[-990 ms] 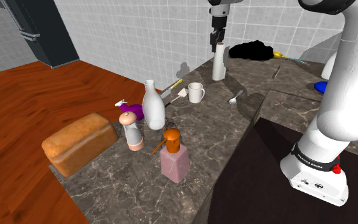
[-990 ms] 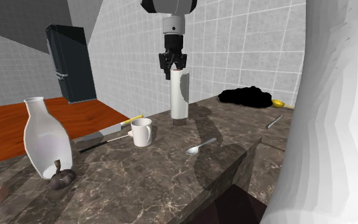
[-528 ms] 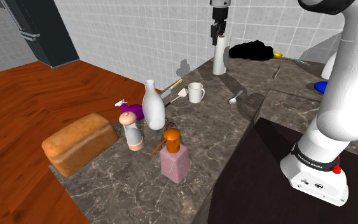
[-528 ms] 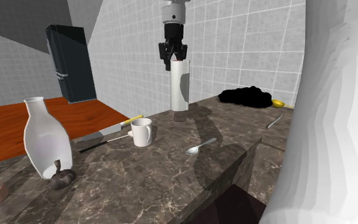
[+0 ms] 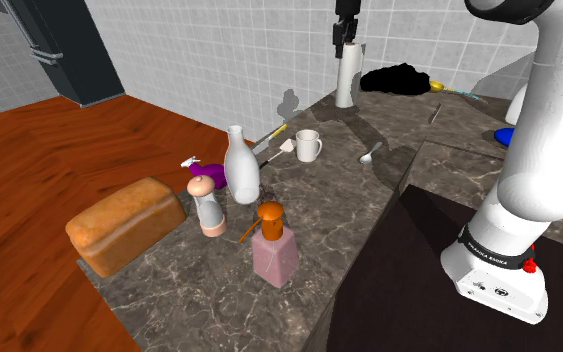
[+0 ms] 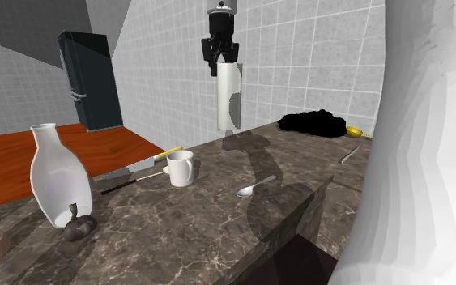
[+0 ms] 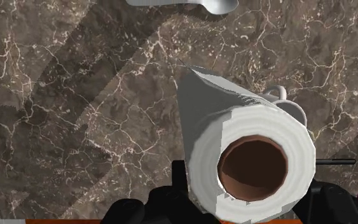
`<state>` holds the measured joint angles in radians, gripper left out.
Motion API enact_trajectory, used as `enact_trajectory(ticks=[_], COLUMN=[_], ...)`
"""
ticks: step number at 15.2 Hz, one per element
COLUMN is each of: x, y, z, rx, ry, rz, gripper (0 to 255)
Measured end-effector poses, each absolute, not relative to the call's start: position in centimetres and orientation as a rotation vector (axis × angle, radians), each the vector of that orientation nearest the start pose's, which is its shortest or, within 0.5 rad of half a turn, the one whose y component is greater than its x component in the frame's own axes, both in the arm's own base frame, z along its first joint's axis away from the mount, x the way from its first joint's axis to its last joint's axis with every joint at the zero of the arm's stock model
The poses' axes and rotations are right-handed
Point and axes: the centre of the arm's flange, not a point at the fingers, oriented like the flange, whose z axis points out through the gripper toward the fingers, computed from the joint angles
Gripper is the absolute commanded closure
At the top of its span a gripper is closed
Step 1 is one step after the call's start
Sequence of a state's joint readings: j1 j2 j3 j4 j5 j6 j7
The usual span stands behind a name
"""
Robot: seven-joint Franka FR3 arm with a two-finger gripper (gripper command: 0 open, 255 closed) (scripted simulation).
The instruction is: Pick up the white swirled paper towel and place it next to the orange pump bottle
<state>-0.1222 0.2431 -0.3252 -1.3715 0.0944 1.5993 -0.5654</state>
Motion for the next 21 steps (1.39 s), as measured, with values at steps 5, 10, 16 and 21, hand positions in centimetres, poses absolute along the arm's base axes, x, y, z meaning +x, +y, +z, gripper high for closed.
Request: enact_trajectory(ticks=[5,10,16,21], x=[58.1,58.1,58.1,58.1], y=[-24.0,-23.9,-24.0,-24.0], z=[61.0,63.7,66.8,69.4], rx=[-3.119,-3.119,-3.119,-3.119], ry=[-0.194,-0.194,-0.194,-0.192], rz=[-0.009,-0.009,-0.009,-0.010], gripper=[255,255,255,255])
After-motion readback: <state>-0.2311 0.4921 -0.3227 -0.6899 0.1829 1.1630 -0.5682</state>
